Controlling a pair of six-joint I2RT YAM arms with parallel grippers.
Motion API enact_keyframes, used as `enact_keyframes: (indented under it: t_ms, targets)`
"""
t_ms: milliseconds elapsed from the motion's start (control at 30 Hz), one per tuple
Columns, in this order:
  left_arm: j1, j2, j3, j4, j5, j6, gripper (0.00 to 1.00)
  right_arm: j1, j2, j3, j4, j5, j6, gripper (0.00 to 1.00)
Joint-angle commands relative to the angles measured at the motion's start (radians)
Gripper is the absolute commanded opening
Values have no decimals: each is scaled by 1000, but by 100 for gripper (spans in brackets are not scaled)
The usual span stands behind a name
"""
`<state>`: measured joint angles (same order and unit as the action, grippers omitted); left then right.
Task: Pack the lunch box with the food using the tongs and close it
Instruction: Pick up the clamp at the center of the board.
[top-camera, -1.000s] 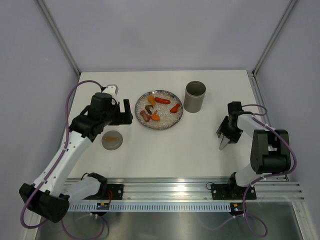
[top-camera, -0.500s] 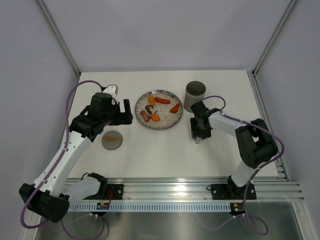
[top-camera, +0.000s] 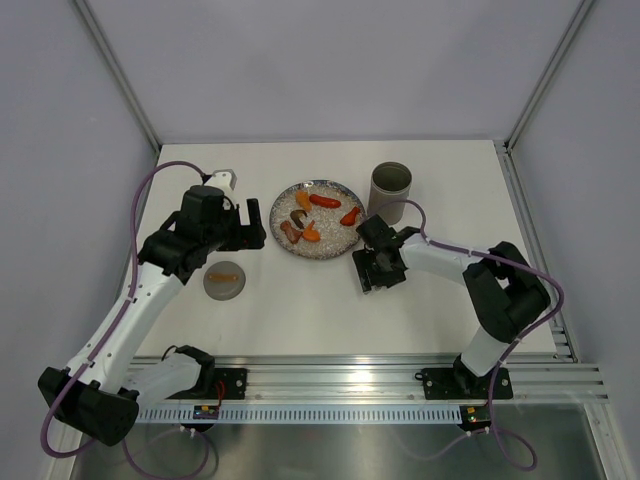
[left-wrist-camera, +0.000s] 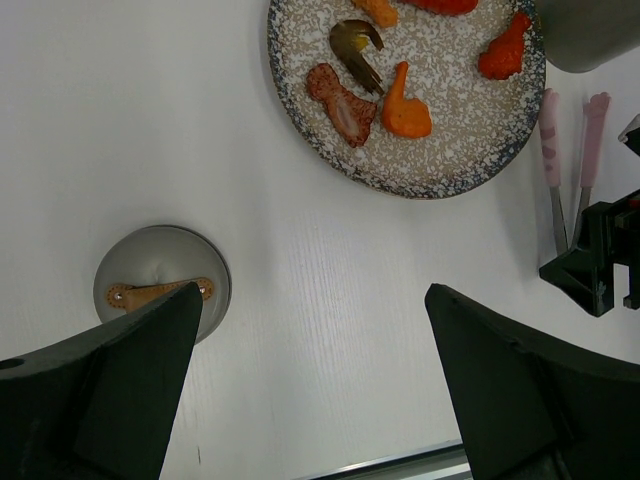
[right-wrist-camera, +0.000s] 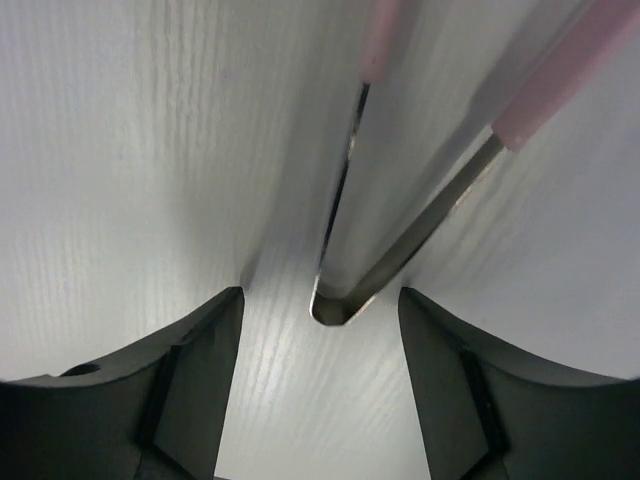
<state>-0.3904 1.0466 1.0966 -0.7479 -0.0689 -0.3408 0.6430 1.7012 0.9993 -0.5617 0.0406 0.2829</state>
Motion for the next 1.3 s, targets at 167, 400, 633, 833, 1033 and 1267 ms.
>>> enact_keyframes:
  t_ms: [167,400,633,833,1033,1267]
  targets:
    - [-4,-22,-6,38,4,-20,99,7,-166,-73,74,143,119,84]
    - [-4,-40,-30,53,-55,-79,99,7,-164,-73,123,196,182,90]
    - [-4,-86,-60,94,-84,-90,99,6,-103,-30,105,268,249,92]
    - [-4,-123,-99,134,-112,-90,99,7,-26,-21,166,254,251,91]
    - [-4,-152,-113,151,-121,-96,99,6,17,-21,213,278,272,86]
    - [-2,-112,-78,113,-109,-113,99,6,48,-45,282,306,324,78]
